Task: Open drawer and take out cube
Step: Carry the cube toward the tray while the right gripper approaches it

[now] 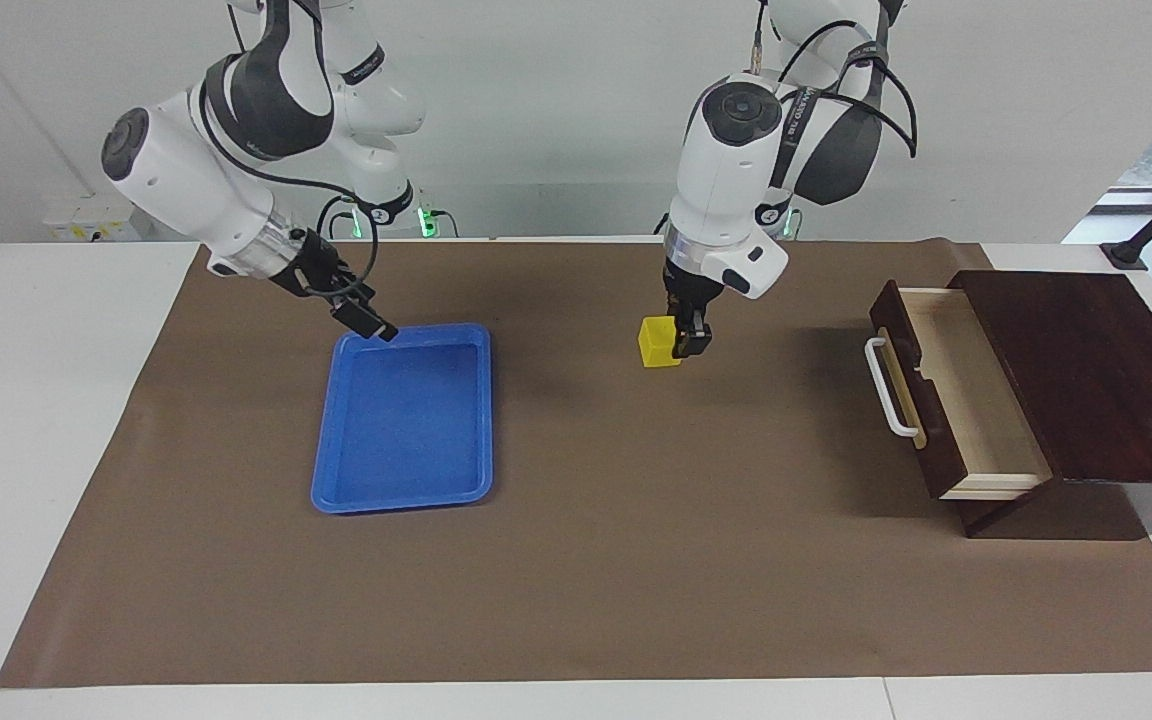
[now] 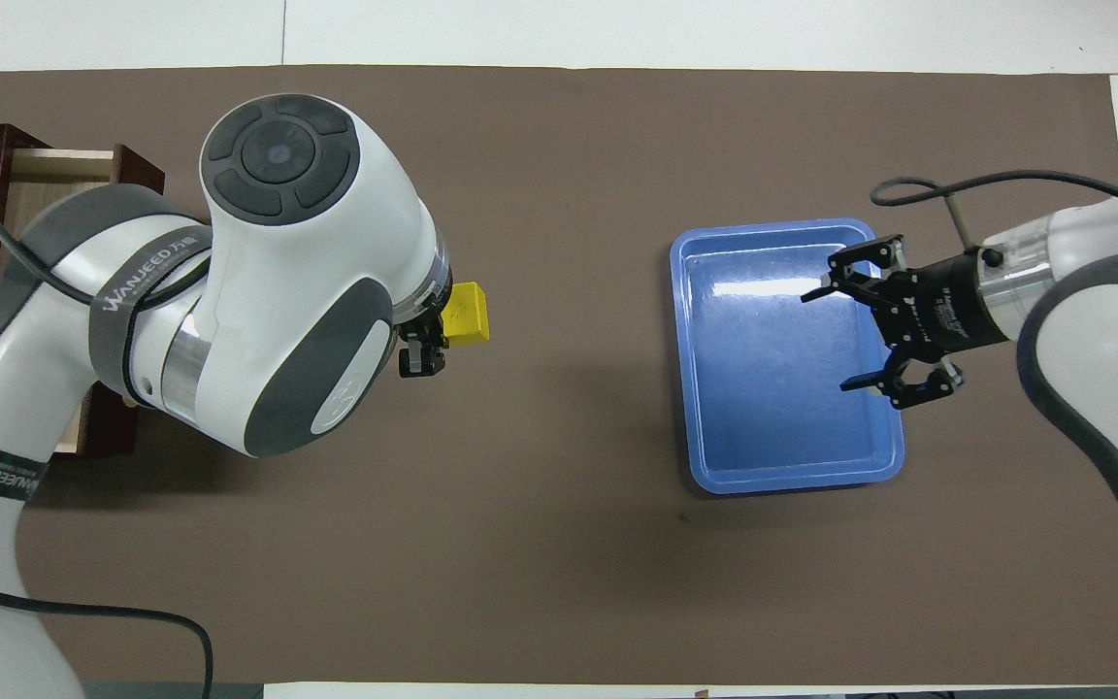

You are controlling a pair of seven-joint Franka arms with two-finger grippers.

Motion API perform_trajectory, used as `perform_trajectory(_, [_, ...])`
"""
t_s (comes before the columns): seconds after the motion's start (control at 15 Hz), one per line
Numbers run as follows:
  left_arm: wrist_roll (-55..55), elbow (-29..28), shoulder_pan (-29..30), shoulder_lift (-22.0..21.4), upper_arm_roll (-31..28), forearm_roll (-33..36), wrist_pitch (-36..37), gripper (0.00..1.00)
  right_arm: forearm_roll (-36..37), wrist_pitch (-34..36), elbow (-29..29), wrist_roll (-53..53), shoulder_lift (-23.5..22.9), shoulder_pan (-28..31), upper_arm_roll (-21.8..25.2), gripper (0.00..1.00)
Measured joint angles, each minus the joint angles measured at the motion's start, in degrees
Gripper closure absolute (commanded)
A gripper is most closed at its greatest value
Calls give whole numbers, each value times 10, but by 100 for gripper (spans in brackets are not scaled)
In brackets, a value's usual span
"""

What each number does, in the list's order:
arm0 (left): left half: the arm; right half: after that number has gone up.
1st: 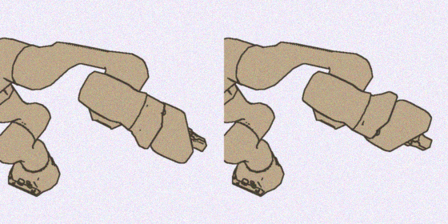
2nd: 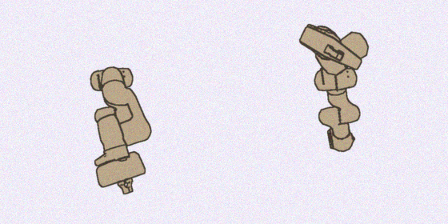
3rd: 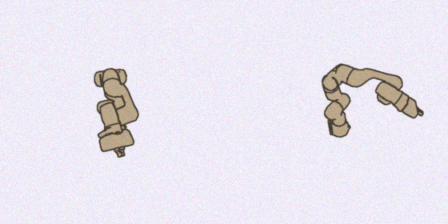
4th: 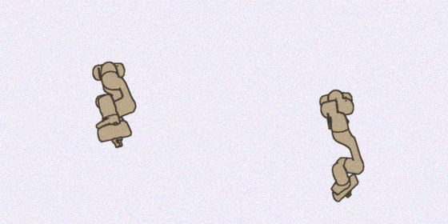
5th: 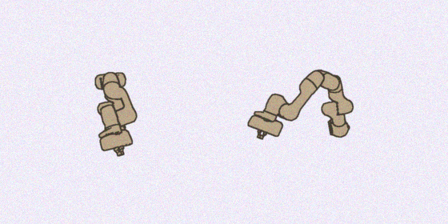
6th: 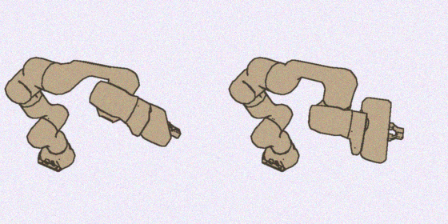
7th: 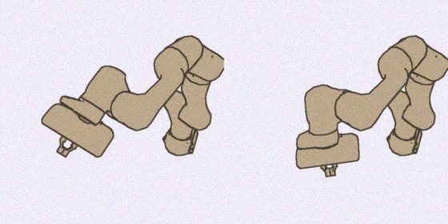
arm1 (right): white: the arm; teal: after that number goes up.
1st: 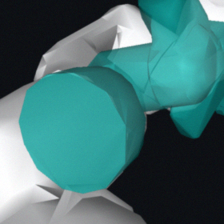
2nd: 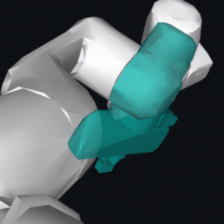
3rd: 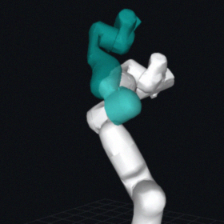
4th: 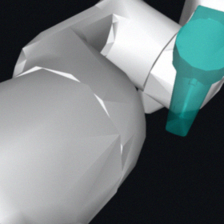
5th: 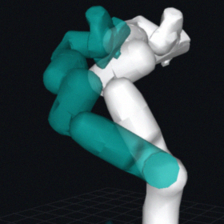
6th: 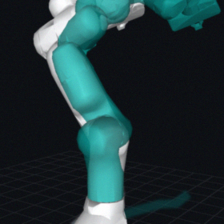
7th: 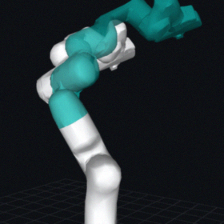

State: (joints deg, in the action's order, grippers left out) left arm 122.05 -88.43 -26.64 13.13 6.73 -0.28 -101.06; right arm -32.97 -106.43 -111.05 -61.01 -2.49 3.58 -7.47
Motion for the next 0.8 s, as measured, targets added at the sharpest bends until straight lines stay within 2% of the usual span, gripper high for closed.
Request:
perform_trajectory(0.27, [16, -12, -1, 0, 0, 0, -11, 100, -60, -65, -2, -95, -45, -58, -1, 0])
perform_trajectory(0.53, [26, -18, -1, 0, -1, 0, -11, 100, -102, -85, 0, -141, -70, -88, -2, 0])
perform_trajectory(0.67, [28, -23, -1, 0, -3, 0, -13, 100, -110, -96, 16, -164, -94, -103, -1, 0])
perform_trajectory(0.8, [29, -28, -1, 0, -4, 0, -16, 100, -110, -108, 59, -199, -135, -129, -1, 0])
